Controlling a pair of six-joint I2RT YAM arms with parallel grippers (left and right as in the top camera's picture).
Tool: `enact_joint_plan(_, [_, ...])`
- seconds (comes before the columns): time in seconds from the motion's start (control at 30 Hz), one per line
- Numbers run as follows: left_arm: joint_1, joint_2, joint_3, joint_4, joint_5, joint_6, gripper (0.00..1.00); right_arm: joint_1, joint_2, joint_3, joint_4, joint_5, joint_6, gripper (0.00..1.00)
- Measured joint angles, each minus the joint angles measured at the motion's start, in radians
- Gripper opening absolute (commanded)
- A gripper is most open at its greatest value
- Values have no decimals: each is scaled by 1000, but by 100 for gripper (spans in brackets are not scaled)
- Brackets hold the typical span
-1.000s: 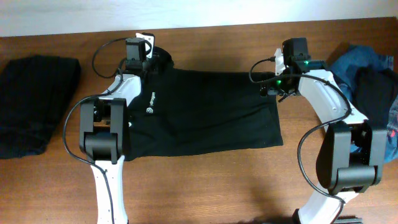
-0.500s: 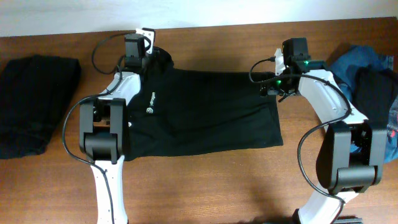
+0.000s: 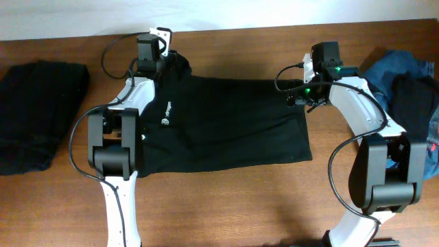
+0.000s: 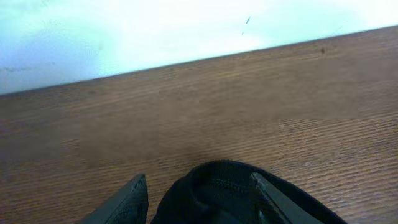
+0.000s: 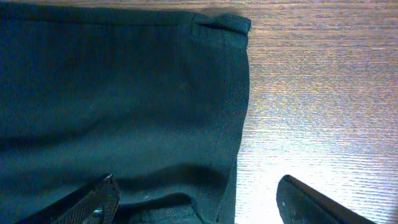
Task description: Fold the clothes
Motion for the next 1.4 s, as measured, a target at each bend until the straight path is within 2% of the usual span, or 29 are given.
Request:
enact_joint_plan(0.17, [0,28,0,3,0,0,50,0,0,0,0,0,0,86])
enact_joint_plan(0.23, [0,39,0,3,0,1,38,0,0,0,0,0,0,86])
enact_joint_plan(0.3, [1,43,0,5,0,1,34,0,0,0,0,0,0,86])
enact_joint_plan(0.4, [2,44,0,4,0,1,13,0,0,0,0,0,-1,86])
enact_joint_plan(0.5, [5,44,2,1,3,3,1,0,0,0,0,0,0,83])
enact_joint_plan(0.57, [8,44,14,-28,4,7,0,0,0,0,0,1,-1,80])
enact_joint_plan(0.97, [14,44,256,-308,4,7,1,0,0,-1,0,20,0,80])
enact_joint_plan(1.23, [24,44,277,-409,3,7,1,0,0,-4,79,43,-10,70])
enact_joint_plan(1.4, [44,44,277,-442,3,7,1,0,0,-5,138,45,-19,70])
